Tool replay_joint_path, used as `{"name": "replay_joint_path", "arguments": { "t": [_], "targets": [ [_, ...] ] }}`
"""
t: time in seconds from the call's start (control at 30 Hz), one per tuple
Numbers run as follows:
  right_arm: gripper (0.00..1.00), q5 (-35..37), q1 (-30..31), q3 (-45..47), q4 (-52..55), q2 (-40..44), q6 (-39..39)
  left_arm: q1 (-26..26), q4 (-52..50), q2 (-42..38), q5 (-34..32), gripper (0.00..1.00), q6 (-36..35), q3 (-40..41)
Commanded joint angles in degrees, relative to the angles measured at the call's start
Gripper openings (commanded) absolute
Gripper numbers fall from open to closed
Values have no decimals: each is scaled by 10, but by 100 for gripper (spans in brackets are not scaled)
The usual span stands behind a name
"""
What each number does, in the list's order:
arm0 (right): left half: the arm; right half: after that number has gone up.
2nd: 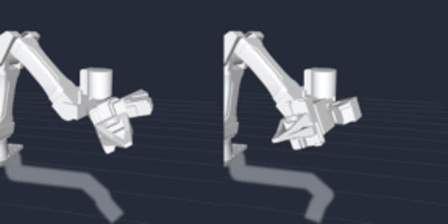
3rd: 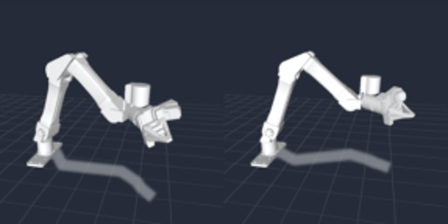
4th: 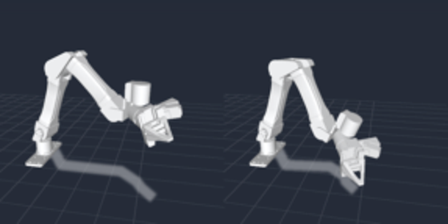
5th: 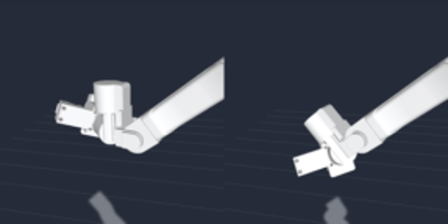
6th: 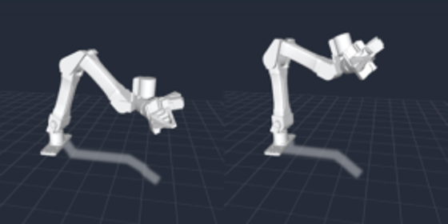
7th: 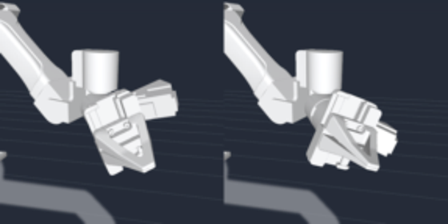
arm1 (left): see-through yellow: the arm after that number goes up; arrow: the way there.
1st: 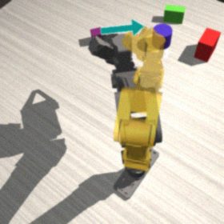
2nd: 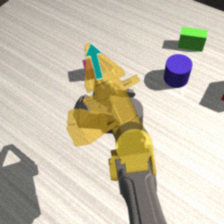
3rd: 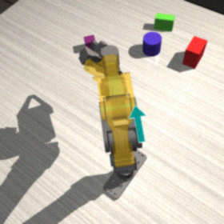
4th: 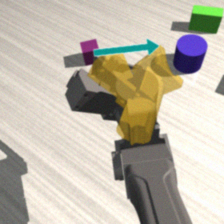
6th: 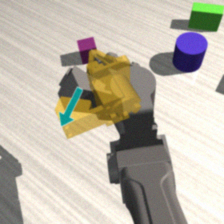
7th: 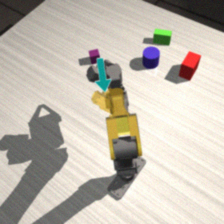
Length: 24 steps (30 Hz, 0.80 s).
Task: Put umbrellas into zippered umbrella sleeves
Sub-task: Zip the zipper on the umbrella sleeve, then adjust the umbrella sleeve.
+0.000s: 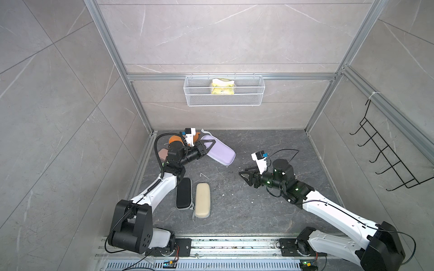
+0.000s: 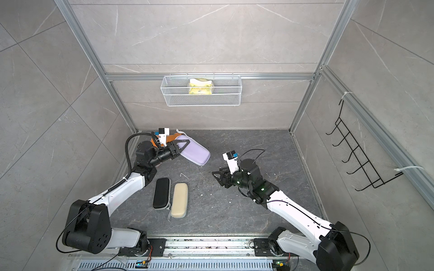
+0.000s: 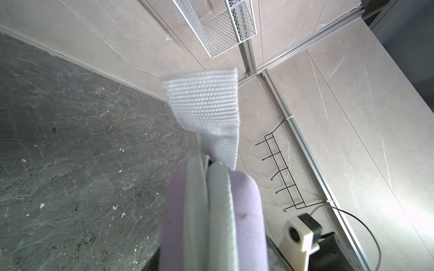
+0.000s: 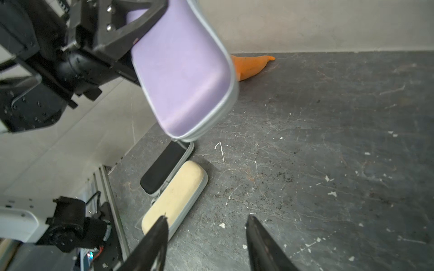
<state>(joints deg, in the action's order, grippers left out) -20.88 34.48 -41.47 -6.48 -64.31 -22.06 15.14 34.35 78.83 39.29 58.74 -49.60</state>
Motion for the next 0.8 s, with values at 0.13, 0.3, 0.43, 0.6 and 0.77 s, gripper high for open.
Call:
{"name": "replay_joint_path", "arguments": {
  "t": [0.13,0.3,0.43,0.6,0.77],
  "targets": [
    [87,-93,-13,29,-241,-48,-268,12,70,-50,-40,0,40,23],
    [92,-104,-13,23,-323,-97,-353,41,116,-48,-93,0,69,58],
    [90,-108,-12,11,-368,-142,-392,68,171,-37,-131,0,99,78],
    [86,-104,-11,1,-423,-185,-425,104,205,-32,-180,1,104,92],
    [74,-100,-11,-12,-485,-216,-456,131,207,-20,-207,11,100,92]
  ]
}}
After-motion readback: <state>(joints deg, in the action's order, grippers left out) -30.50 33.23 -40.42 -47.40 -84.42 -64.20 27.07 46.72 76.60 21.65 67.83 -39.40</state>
